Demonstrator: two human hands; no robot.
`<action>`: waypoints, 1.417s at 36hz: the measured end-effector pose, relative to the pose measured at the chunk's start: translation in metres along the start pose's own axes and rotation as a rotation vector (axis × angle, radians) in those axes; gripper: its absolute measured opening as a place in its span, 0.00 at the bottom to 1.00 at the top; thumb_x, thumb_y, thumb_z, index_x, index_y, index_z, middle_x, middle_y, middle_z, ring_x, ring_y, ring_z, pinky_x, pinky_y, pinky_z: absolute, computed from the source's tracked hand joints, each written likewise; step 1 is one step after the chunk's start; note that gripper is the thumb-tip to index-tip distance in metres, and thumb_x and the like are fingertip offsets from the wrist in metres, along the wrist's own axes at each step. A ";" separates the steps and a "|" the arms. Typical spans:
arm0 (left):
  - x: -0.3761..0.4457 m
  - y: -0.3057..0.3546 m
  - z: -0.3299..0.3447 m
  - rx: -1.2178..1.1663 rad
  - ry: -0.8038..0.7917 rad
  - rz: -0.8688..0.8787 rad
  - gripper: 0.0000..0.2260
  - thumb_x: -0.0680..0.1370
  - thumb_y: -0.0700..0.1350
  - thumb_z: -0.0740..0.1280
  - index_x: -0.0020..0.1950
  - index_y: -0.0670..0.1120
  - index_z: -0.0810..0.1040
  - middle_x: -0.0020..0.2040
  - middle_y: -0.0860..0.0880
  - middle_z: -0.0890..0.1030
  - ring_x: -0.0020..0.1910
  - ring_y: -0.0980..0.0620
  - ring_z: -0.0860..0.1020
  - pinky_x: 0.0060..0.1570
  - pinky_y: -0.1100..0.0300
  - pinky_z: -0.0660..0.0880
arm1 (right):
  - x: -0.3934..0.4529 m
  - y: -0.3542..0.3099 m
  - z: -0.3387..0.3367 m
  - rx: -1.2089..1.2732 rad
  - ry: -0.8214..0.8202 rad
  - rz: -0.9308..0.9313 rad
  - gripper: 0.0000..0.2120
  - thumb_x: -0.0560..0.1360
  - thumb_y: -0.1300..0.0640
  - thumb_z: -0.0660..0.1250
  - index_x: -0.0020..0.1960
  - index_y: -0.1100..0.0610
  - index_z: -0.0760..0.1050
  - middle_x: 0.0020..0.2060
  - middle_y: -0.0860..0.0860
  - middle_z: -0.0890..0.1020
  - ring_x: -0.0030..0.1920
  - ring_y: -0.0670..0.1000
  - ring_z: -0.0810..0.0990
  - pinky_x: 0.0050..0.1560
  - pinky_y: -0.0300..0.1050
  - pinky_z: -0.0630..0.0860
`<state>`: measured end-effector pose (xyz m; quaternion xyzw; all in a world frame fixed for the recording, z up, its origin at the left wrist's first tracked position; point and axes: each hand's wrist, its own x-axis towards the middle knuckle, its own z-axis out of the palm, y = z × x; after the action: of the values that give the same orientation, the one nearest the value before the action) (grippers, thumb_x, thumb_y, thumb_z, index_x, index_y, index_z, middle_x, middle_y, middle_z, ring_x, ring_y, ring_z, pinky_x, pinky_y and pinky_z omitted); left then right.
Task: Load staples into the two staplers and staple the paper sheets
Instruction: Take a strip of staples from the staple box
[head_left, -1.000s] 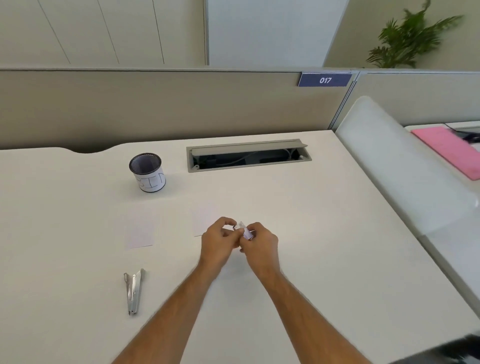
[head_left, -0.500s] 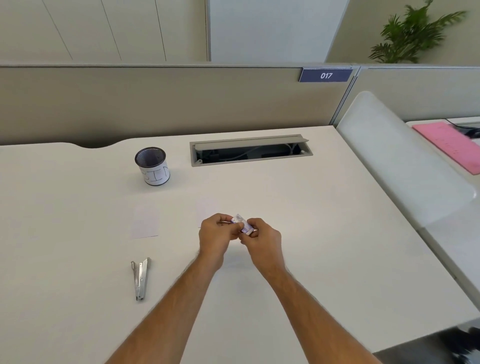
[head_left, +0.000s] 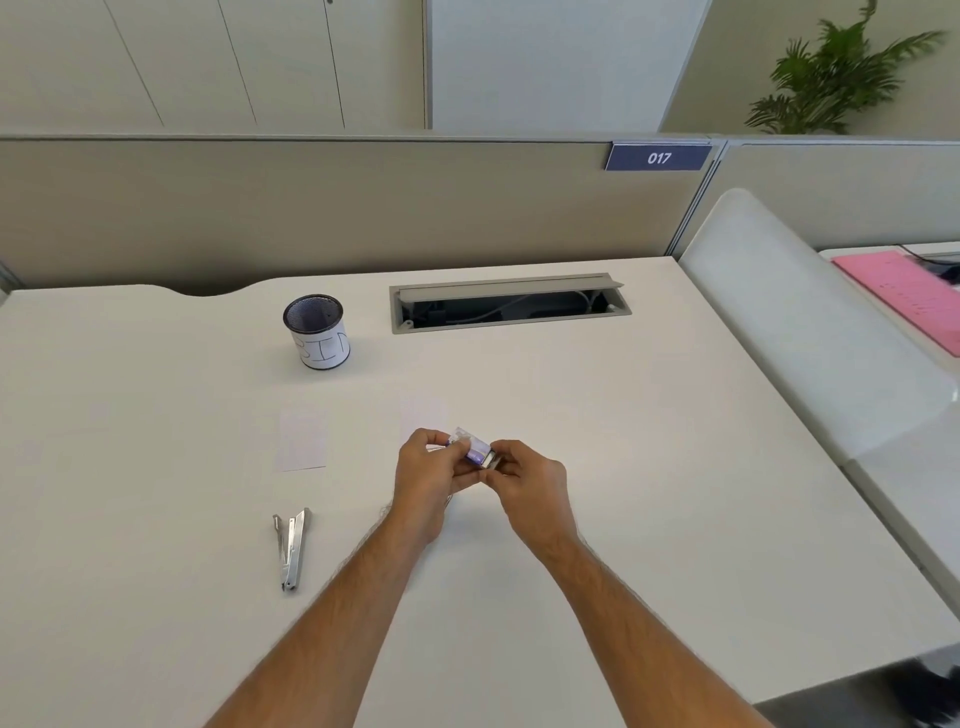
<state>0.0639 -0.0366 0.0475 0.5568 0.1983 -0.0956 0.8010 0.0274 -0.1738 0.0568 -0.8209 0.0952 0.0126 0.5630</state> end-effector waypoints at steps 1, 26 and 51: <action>0.000 -0.001 0.000 -0.007 -0.002 -0.003 0.06 0.78 0.35 0.68 0.51 0.40 0.73 0.42 0.35 0.86 0.43 0.37 0.87 0.39 0.53 0.84 | 0.000 0.000 0.000 0.002 -0.005 -0.002 0.11 0.73 0.61 0.71 0.49 0.45 0.81 0.40 0.44 0.87 0.42 0.48 0.85 0.46 0.49 0.82; -0.002 -0.001 0.006 -0.120 0.006 -0.013 0.14 0.79 0.41 0.72 0.60 0.42 0.70 0.48 0.35 0.86 0.46 0.38 0.87 0.42 0.53 0.84 | 0.007 0.001 -0.008 0.061 -0.029 0.007 0.14 0.73 0.62 0.72 0.56 0.48 0.81 0.44 0.43 0.87 0.46 0.46 0.86 0.47 0.46 0.83; -0.005 -0.006 0.008 -0.104 0.043 0.011 0.13 0.76 0.33 0.72 0.58 0.37 0.73 0.49 0.36 0.86 0.45 0.39 0.87 0.42 0.54 0.84 | 0.011 0.011 0.002 -0.114 0.003 -0.156 0.09 0.77 0.61 0.69 0.53 0.49 0.81 0.44 0.40 0.86 0.49 0.41 0.84 0.48 0.40 0.81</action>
<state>0.0585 -0.0463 0.0465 0.5174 0.2169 -0.0686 0.8249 0.0367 -0.1777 0.0446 -0.8566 0.0310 -0.0272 0.5143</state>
